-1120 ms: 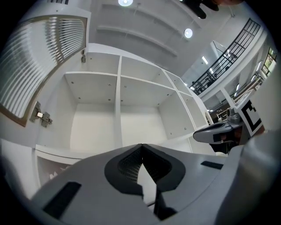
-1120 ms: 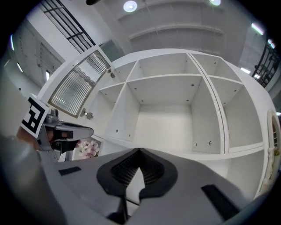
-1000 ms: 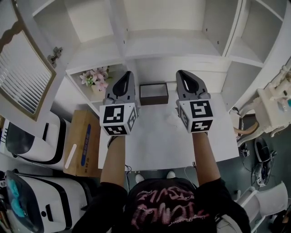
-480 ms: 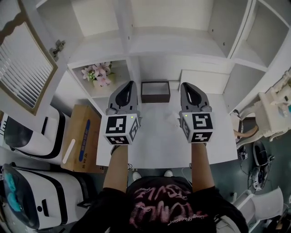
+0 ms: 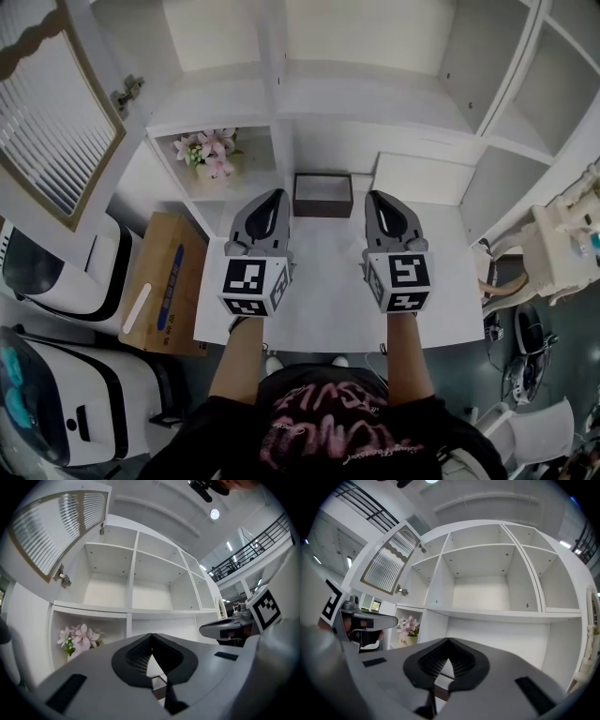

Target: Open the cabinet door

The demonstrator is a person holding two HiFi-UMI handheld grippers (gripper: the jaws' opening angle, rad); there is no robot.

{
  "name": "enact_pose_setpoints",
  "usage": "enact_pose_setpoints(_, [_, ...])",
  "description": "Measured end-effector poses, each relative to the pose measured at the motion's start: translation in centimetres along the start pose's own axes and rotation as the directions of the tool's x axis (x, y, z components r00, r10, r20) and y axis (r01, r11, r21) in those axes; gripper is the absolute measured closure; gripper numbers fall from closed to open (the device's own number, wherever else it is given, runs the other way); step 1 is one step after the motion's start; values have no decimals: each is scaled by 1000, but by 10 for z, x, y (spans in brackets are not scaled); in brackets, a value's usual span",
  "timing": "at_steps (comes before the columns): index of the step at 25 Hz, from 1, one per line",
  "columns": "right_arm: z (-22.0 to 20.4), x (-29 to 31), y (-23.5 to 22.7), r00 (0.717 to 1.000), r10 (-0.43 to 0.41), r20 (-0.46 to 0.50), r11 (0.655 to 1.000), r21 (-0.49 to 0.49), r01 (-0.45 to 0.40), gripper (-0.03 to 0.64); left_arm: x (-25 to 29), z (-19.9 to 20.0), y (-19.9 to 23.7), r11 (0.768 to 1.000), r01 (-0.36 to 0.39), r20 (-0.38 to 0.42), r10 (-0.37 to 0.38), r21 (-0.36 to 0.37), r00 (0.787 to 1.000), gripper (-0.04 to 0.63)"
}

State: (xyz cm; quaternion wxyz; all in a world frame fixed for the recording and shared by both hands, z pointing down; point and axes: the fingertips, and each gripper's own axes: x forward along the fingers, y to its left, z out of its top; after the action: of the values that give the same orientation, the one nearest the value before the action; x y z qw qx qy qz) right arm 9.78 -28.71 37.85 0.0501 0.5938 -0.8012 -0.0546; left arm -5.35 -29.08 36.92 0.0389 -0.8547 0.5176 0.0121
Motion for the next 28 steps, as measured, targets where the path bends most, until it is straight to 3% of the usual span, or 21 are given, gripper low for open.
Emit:
enact_pose_setpoints(10, [0,1,19,1000,31,-3,999,-16,-31,602,-15,-10,16,999,0,-15,-1,-50,1000,580])
enact_pose_setpoints(28, [-5,11,41,997,75,0,997,-2,-75,603,-24,-6,28,1000,-13,-9,13,-21,1000,580])
